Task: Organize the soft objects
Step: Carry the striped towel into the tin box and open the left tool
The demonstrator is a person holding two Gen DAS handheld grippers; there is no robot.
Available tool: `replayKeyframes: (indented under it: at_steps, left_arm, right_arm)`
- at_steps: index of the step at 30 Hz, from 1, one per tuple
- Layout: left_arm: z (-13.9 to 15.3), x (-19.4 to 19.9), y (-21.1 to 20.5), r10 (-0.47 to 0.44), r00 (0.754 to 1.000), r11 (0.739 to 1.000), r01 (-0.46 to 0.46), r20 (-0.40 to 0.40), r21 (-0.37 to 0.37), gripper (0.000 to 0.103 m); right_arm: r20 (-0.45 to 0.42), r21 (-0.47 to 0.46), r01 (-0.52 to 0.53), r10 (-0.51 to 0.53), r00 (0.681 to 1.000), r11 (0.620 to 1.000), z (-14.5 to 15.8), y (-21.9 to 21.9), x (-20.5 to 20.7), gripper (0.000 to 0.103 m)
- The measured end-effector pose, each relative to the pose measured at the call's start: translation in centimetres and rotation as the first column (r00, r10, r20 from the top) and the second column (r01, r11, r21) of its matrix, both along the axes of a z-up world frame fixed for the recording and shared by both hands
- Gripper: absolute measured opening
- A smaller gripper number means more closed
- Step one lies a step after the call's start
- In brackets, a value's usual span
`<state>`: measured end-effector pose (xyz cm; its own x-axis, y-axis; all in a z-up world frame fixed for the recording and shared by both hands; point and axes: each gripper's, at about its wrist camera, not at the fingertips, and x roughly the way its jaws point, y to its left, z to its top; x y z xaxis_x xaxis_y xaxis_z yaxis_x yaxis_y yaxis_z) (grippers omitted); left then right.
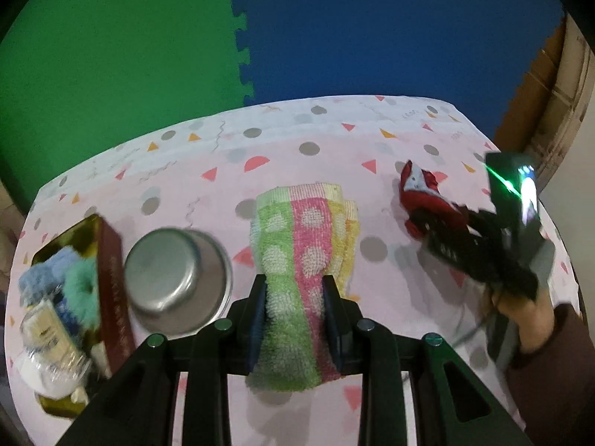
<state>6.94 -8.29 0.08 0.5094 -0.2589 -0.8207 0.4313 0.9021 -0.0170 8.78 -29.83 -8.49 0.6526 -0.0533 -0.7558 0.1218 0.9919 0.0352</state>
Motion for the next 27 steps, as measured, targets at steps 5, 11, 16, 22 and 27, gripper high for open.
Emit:
replayKeyframes:
  at_steps: [5,11,16,22,27]
  left_arm:
    - [0.2,-2.5,2.8,0.014,1.0,0.999,-0.014,0.0,0.029,0.029]
    - [1.0,-4.1,7.5,0.088,0.996,0.995,-0.088,0.001,0.049,0.029]
    - [2.1,-4.0,11.6,0.175,0.984,0.982,-0.177,0.035,0.065,0.029]
    - [3.1,-3.1,15.9,0.267,0.962,0.96,-0.271,0.057,0.07,0.029]
    - [3.7,-1.7,18.9,0.335,0.94,0.939,-0.339,0.066,0.063,0.029]
  right_arm:
    - [-0.001,-0.002,0.0,0.0,1.0,1.0,0.0,-0.1,0.0,0.034]
    - [-0.003,-0.011,0.0,0.0,1.0,1.0,-0.1,0.0,0.0,0.034]
    - [-0.003,-0.012,-0.001,0.001,1.0,1.0,-0.1,0.0,0.0,0.034]
    - [-0.003,-0.014,-0.001,0.001,1.0,1.0,0.0,0.0,0.0,0.034]
    - [-0.004,-0.015,-0.002,0.002,1.0,1.0,0.0,0.0,0.0,0.034]
